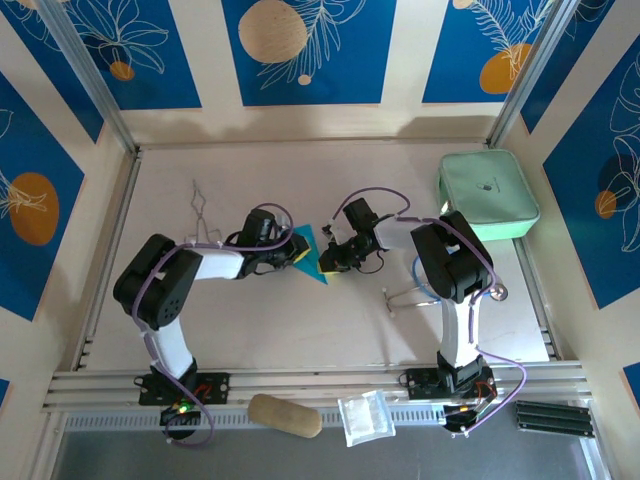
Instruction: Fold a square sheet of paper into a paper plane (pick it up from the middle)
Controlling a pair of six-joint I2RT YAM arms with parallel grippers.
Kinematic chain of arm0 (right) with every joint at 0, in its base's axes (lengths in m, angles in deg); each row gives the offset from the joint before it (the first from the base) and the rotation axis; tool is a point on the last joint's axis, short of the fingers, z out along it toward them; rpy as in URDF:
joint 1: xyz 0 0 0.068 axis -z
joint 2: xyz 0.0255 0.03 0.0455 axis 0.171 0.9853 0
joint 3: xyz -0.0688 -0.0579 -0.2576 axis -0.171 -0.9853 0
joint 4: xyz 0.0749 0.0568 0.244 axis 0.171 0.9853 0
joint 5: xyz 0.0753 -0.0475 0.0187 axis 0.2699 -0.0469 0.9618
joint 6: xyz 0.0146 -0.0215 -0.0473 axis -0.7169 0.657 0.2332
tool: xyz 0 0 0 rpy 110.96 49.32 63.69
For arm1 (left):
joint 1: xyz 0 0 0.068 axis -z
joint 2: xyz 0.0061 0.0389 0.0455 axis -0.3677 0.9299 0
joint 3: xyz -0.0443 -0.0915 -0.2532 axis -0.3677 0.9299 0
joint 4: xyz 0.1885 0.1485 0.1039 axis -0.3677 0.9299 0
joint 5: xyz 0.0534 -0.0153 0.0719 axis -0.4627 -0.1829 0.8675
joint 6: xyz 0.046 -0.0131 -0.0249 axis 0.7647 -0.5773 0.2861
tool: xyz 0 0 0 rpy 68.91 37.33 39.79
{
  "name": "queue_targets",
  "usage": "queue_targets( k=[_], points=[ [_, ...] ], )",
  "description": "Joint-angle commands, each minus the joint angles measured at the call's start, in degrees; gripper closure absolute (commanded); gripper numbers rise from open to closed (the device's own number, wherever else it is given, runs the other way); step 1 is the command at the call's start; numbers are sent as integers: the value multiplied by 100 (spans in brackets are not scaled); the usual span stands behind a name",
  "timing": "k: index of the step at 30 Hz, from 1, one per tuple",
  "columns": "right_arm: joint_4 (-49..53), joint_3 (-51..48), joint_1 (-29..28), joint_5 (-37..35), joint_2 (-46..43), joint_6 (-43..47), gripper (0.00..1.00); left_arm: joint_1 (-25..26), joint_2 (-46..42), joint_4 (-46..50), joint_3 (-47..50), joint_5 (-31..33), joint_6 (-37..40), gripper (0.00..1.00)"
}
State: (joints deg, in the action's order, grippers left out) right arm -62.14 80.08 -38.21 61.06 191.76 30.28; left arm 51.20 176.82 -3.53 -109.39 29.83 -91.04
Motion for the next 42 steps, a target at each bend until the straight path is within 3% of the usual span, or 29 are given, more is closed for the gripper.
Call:
queue_targets(
  k=[1, 16, 42],
  points=[
    [167, 84, 36, 82, 156, -42, 91, 60, 167, -154, -225, -181, 160, 84],
    [220, 44, 118, 88, 151, -143, 84, 69, 394, 145, -377, 34, 107, 88],
    [345, 4, 164, 114, 176, -163, 89, -1, 612, 287, -483, 125, 109, 89]
  ],
)
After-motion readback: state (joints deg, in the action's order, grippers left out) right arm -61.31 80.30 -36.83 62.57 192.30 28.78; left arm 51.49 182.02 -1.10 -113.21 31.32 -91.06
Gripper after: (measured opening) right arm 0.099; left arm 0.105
